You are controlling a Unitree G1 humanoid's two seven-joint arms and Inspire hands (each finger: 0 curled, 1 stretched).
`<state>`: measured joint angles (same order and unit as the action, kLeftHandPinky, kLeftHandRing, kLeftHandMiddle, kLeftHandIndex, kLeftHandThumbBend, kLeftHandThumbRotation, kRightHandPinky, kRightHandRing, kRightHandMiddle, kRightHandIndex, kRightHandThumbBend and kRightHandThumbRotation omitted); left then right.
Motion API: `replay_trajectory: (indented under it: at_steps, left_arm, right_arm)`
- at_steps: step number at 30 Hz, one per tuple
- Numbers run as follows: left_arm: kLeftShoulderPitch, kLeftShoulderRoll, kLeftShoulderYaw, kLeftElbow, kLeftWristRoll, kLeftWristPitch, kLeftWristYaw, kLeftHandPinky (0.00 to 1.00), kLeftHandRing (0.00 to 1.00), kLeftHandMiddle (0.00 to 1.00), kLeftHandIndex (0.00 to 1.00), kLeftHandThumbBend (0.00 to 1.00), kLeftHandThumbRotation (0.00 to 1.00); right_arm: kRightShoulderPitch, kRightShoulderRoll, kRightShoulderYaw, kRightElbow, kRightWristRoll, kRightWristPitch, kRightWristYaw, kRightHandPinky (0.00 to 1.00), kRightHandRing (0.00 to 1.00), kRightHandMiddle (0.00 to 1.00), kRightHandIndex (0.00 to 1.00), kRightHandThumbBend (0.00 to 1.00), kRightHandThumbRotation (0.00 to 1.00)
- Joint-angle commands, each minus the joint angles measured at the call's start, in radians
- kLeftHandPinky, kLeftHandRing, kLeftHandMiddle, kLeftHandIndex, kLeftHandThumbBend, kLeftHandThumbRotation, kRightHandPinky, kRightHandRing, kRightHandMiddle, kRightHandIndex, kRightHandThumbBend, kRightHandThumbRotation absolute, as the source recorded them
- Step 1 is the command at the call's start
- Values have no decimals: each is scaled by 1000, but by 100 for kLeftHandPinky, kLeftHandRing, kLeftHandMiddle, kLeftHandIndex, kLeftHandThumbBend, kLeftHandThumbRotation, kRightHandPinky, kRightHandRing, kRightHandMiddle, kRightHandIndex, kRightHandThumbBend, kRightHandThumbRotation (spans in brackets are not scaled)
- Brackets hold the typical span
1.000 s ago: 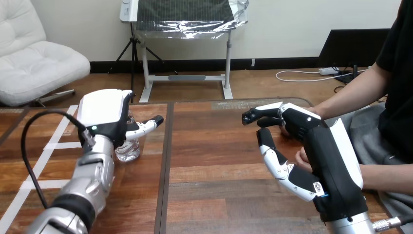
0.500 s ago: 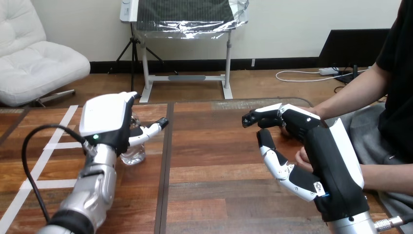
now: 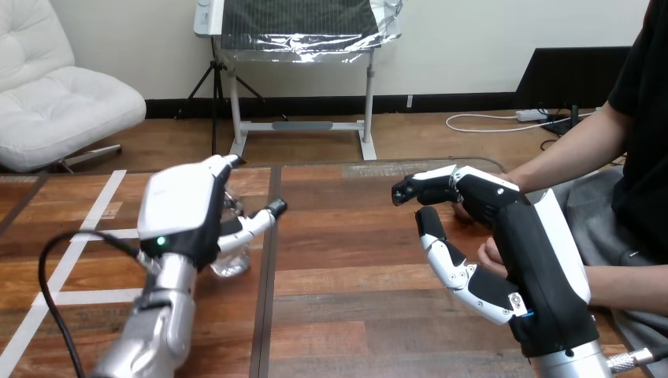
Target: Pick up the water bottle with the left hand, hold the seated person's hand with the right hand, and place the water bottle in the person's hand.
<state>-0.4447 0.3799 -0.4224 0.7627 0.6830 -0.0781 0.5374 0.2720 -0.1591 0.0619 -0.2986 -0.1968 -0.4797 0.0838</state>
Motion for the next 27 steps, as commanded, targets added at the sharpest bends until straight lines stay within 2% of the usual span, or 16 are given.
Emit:
replay_trajectory:
  at_steps: [1,10,17,27]
  left_arm:
    - [82,4,-13,-101,19,14,-36,83,82,83,81,61,87]
    - [175,4,0,-270,37,40,-64,83,82,83,82,62,89]
    - [236,4,13,-389,54,62,-86,83,82,83,82,61,90]
    - [266,8,28,-452,65,82,-107,84,82,84,82,60,88]
  right_arm:
    - [-33,4,-6,-33,3,3,-9,67,73,65,57,20,0]
    - [-38,1,-6,-29,13,2,-3,67,73,65,57,20,0]
    - [-40,-1,-8,-29,0,4,-6,67,73,65,57,20,0]
    - [-41,0,-7,-29,-2,8,-7,67,73,65,56,20,0]
